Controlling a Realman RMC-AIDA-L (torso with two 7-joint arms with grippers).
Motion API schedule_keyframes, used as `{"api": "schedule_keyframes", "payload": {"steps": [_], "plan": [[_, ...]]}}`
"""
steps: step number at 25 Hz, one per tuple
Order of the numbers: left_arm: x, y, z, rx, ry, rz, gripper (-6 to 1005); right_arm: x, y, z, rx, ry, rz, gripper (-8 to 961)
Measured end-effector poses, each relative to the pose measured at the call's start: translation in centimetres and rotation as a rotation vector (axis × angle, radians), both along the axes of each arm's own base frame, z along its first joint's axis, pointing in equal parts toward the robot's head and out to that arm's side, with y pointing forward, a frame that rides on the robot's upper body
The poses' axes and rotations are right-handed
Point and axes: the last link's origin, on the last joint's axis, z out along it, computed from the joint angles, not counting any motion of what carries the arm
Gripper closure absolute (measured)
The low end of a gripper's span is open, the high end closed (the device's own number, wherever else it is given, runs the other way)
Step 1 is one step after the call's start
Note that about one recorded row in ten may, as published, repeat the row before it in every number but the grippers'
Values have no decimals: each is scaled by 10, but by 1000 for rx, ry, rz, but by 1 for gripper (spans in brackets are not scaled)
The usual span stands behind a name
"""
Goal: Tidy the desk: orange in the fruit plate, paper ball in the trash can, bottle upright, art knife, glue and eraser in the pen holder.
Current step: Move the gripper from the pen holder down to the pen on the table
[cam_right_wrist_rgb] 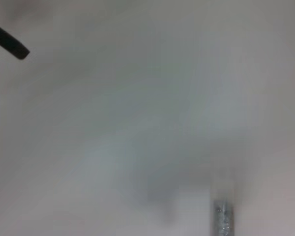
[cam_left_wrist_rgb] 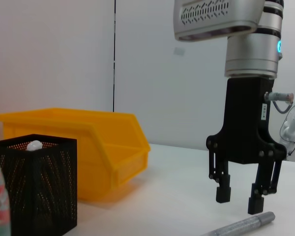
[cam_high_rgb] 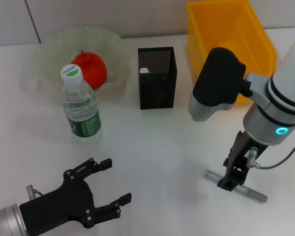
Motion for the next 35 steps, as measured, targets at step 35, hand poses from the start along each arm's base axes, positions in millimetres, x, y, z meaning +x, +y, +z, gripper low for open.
{"api": "schedule_keyframes", "payload": {"steps": [35], "plan": [[1, 0, -2, -10, 0, -2, 138, 15, 4, -20, 6, -19, 16, 464]]}}
